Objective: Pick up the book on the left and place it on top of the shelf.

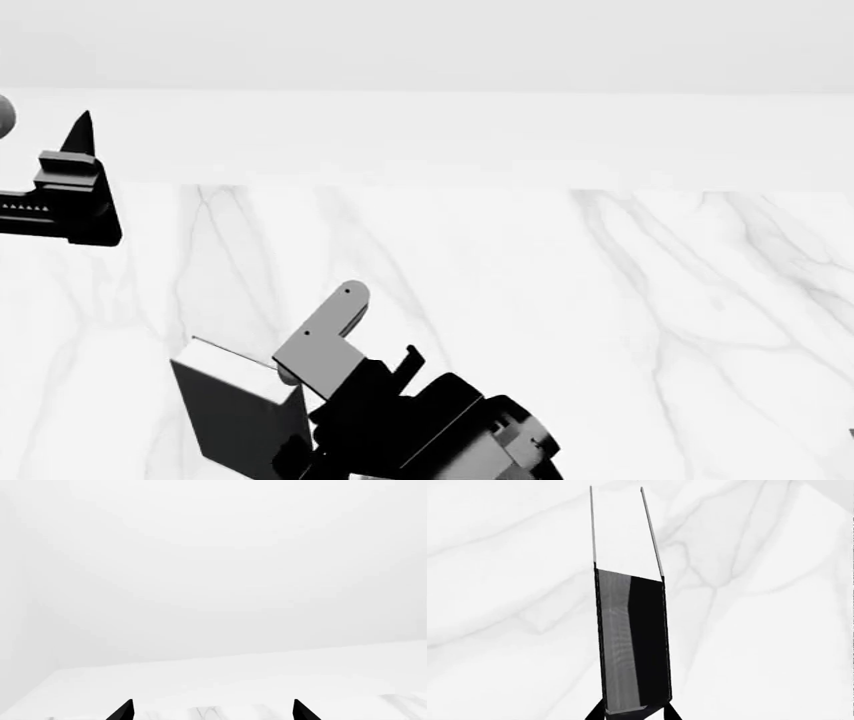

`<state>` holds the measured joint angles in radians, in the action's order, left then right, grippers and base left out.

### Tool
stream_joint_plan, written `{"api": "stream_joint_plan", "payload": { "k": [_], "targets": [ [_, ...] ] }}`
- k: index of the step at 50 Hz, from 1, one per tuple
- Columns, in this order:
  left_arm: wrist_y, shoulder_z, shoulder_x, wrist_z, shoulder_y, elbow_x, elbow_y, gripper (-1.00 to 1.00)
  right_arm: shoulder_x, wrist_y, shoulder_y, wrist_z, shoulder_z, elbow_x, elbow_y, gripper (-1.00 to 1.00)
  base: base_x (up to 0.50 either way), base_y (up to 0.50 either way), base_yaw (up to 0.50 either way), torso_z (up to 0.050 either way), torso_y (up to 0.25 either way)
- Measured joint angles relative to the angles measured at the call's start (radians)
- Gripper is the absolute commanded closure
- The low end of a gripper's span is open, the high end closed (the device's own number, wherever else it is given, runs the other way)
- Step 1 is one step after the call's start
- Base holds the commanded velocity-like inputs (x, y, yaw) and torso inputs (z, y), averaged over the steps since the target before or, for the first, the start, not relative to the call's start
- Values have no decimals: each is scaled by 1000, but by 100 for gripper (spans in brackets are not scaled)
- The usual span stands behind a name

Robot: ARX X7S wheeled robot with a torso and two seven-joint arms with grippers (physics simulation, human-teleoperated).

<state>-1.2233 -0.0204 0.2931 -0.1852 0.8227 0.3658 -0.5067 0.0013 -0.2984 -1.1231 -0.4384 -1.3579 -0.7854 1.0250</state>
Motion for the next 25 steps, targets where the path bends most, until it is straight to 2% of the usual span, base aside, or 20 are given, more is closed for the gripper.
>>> {"api": "stream_joint_plan", "payload": {
  "k": [16, 25],
  "targets": [
    [2, 0, 4, -4, -6, 6, -2, -100, 3, 41, -16, 24, -96, -101, 14, 100, 0, 0, 0, 0, 0],
    [-2, 3, 6, -7, -6, 10, -6, -100, 57, 21, -35, 74, -120, -139, -86, 100, 0, 0, 0, 0, 1]
  ]
}}
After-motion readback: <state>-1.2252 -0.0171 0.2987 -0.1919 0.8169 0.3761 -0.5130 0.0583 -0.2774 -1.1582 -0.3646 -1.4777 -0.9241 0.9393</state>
